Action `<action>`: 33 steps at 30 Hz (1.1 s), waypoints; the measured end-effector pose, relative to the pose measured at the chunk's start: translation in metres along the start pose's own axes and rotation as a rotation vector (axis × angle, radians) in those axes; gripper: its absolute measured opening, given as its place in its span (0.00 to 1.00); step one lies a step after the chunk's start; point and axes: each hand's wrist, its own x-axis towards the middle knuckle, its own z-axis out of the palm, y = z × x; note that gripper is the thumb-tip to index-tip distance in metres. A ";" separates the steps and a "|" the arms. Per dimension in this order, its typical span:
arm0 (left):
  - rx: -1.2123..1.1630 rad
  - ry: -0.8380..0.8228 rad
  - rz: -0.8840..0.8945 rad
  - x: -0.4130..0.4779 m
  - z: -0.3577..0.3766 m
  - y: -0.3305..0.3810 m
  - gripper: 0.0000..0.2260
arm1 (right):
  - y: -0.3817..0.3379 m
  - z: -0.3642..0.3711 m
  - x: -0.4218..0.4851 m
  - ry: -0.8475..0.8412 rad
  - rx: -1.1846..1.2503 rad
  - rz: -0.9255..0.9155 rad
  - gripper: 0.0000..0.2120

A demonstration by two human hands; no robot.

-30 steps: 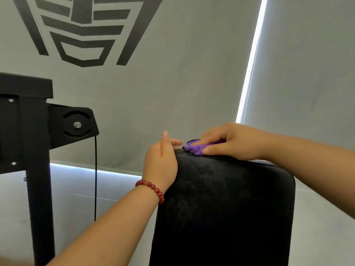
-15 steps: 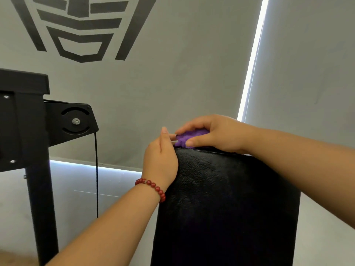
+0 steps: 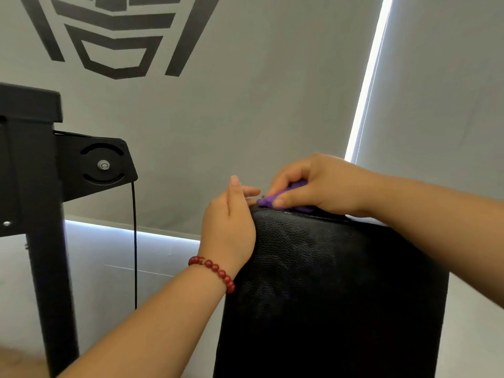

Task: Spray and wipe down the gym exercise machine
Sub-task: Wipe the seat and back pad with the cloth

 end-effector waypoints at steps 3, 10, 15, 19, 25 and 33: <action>-0.010 0.018 -0.016 -0.001 0.001 -0.001 0.24 | 0.007 -0.016 -0.014 -0.082 -0.017 0.036 0.05; 0.015 0.014 0.032 0.002 0.000 -0.004 0.23 | 0.006 0.009 0.019 -0.017 0.030 0.016 0.05; 0.010 0.026 -0.002 0.003 0.001 -0.006 0.22 | 0.026 -0.012 0.008 -0.105 0.192 0.115 0.04; 0.006 0.026 0.022 0.004 0.002 -0.005 0.22 | 0.023 0.005 0.026 -0.152 0.360 0.154 0.08; -0.037 0.032 0.014 0.003 0.004 -0.009 0.19 | 0.041 -0.003 0.023 -0.228 0.519 0.176 0.02; -0.028 0.032 0.039 0.003 0.004 -0.008 0.19 | 0.032 0.004 0.022 -0.180 0.497 0.132 0.03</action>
